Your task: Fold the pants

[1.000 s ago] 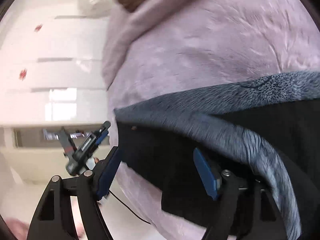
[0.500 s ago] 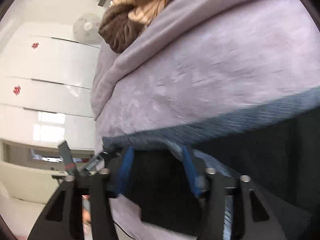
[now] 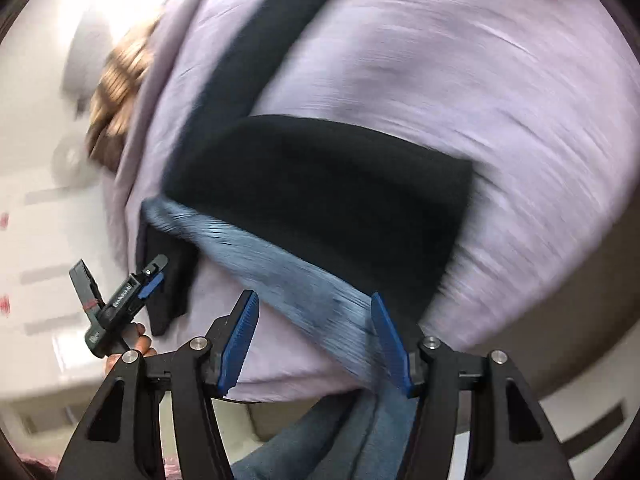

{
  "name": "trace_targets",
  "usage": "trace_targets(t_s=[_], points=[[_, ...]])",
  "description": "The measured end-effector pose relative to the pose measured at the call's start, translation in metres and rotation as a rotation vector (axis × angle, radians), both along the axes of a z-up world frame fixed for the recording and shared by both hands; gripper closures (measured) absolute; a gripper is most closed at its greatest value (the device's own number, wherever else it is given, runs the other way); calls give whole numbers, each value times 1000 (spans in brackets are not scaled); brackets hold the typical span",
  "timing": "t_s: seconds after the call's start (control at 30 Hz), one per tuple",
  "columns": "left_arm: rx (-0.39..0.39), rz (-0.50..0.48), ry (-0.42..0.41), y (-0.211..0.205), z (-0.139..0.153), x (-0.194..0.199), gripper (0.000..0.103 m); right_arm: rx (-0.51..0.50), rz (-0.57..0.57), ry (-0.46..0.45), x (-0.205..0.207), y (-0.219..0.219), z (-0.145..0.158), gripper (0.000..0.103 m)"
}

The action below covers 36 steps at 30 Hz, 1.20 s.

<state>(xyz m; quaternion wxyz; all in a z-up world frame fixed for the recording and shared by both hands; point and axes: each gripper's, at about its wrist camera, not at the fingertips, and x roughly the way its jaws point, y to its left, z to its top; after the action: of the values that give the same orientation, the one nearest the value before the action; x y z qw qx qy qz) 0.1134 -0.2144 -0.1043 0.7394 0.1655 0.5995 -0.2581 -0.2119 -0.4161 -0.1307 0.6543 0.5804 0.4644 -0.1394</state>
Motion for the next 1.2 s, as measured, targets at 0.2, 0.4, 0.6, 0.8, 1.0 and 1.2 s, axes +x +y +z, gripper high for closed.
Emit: trace_targets(t_s=[0.2, 0.4, 0.6, 0.8, 1.0, 1.2], points=[[-12, -46, -33, 0, -7, -6, 29, 167, -223, -109, -56, 20, -42, 43], [-2, -59, -43, -5, -6, -8, 29, 209, -292, -207, -49, 22, -50, 89], [4, -39, -35, -5, -5, -8, 29, 143, -210, -286, -39, -8, 8, 92], [46, 54, -19, -22, -5, 4, 29, 139, -139, -389, 33, -117, 50, 92], [86, 145, -33, -46, 1, 15, 29, 129, -56, -340, 143, -232, 36, 80], [47, 194, -35, -73, 19, 24, 29, -67, 66, -193, 154, -254, 42, 48]])
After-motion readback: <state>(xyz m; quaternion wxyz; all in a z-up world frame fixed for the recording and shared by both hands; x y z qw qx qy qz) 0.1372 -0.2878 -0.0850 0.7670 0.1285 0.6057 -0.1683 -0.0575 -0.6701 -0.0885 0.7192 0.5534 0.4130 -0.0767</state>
